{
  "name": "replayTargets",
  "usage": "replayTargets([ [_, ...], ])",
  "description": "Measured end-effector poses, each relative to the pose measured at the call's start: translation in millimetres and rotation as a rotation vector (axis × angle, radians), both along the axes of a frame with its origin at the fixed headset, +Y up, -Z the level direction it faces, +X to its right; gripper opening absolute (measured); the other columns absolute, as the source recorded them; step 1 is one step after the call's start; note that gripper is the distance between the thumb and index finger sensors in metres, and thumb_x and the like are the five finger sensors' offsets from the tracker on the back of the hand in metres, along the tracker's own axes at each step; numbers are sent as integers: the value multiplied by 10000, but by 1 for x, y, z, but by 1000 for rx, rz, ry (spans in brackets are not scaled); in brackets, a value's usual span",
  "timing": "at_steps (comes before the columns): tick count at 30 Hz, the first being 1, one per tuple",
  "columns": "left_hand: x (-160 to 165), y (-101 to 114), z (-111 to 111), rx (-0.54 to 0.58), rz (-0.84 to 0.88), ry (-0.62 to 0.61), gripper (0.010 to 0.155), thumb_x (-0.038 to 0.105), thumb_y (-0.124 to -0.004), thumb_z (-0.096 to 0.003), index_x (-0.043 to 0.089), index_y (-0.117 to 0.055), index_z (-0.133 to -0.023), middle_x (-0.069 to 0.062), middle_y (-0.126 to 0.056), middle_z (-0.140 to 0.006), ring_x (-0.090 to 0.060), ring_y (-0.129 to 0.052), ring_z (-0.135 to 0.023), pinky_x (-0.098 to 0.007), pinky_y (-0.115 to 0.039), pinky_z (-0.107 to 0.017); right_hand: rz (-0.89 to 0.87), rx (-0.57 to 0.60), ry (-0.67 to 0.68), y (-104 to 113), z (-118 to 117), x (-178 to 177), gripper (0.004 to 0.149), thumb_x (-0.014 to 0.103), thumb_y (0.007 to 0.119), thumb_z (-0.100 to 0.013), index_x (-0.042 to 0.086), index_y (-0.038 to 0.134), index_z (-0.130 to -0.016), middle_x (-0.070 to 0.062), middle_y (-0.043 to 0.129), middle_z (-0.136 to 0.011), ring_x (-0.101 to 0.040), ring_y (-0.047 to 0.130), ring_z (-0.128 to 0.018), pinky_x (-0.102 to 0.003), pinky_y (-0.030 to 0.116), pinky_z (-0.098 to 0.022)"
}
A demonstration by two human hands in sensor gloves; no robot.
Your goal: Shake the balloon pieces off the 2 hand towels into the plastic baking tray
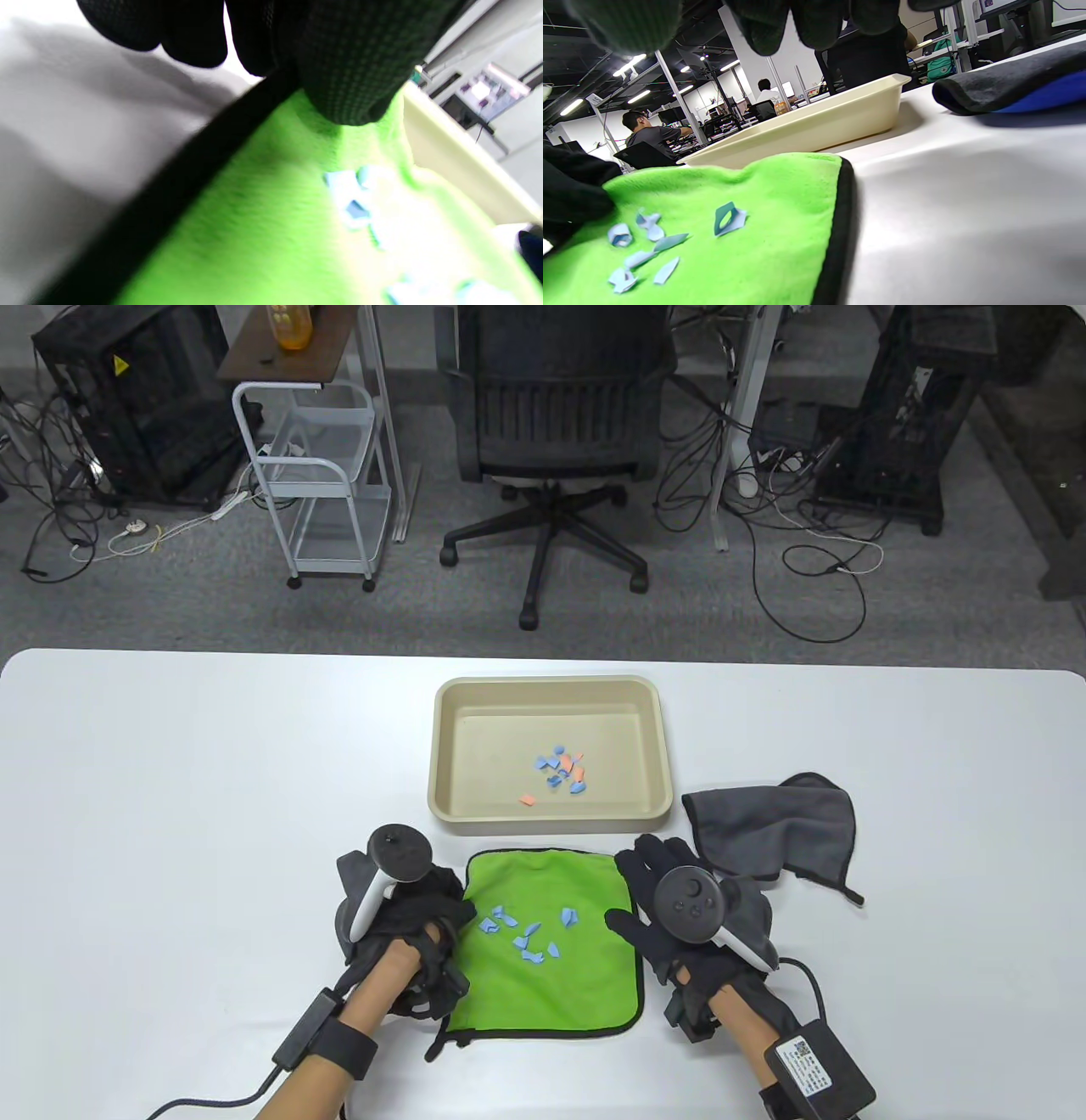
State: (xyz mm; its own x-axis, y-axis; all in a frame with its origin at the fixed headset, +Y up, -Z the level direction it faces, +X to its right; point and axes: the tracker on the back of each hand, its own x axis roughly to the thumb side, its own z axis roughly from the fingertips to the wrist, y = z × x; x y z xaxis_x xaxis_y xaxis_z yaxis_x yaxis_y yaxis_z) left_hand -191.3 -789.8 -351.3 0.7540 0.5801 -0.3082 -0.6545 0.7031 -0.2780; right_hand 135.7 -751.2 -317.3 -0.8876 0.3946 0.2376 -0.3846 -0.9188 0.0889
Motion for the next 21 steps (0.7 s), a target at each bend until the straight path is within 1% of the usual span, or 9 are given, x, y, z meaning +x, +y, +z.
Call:
replayTargets([
  [2, 1, 4, 2, 3, 3, 1, 374, 365, -837, -370, 335, -762, -735, 21, -751, -938, -347, -849, -755, -545, -723, -564, 4, -2, -13, -1, -1, 1, 736, 606, 684, -379, 283, 504, -1016, -63, 444, -1173, -401, 380, -1055, -606, 434, -726],
  [4, 2, 5, 4, -10, -16, -16, 365, 377, -823, -374, 367, -757, -734, 32, -822, -900, -287, -945, -711, -496, -803, -517, 15, 0, -32, -2, -3, 3, 732, 601, 687, -382, 281, 506, -1015, -65, 477, -1164, -401, 404, -1051, -598, 461, -724],
  [7, 3, 5, 5, -13, -48, -29, 359, 397, -807, -375, 404, -746, -729, 42, -912, -816, -229, -1063, -599, -426, -913, -411, 34, 5, -69, -1, -5, 5, 718, 574, 711, -391, 267, 517, -1011, -71, 521, -1142, -398, 490, -1024, -559, 551, -707],
  [8, 3, 5, 5, -18, -58, -31, 357, 397, -803, -377, 410, -743, -728, 41, -933, -792, -226, -1089, -565, -415, -933, -381, 47, 2, -100, -1, -7, 6, 716, 562, 726, -392, 262, 522, -1009, -73, 544, -1129, -397, 532, -1004, -538, 595, -690],
  [11, 3, 6, 4, -19, -97, -46, 360, 400, -799, -377, 413, -737, -731, 45, -976, -723, -206, -1141, -493, -377, -977, -315, 52, -49, -171, -5, -14, 7, 719, 528, 763, -397, 248, 515, -1011, -79, 581, -1092, -385, 591, -952, -472, 653, -650],
  [13, 3, 6, 3, -17, -123, -57, 361, 404, -790, -382, 411, -724, -737, 57, -984, -675, -183, -1164, -443, -349, -996, -276, 50, -97, -208, -10, -18, 5, 723, 518, 780, -396, 243, 515, -1011, -72, 602, -1062, -366, 613, -913, -437, 667, -623],
  [16, 3, 5, 1, -25, -148, -72, 364, 410, -779, -387, 414, -706, -744, 64, -982, -617, -157, -1185, -385, -323, -1012, -231, 108, -180, -240, -21, -26, -2, 740, 519, 797, -387, 240, 513, -1011, -71, 585, -1030, -344, 608, -853, -425, 652, -593],
  [20, 4, 2, -1, -36, -149, -78, 365, 416, -772, -392, 413, -696, -749, 61, -980, -575, -140, -1198, -334, -305, -1021, -195, 183, -234, -274, -35, -37, -12, 784, 556, 806, -357, 249, 507, -1014, -71, 560, -998, -330, 581, -804, -421, 613, -565],
  [21, 4, 1, -2, -45, -156, -85, 364, 417, -770, -393, 414, -694, -750, 61, -980, -569, -137, -1199, -327, -304, -1021, -189, 189, -267, -283, -40, -40, -15, 798, 568, 804, -352, 244, 503, -1016, -74, 546, -994, -331, 567, -801, -423, 602, -563],
])
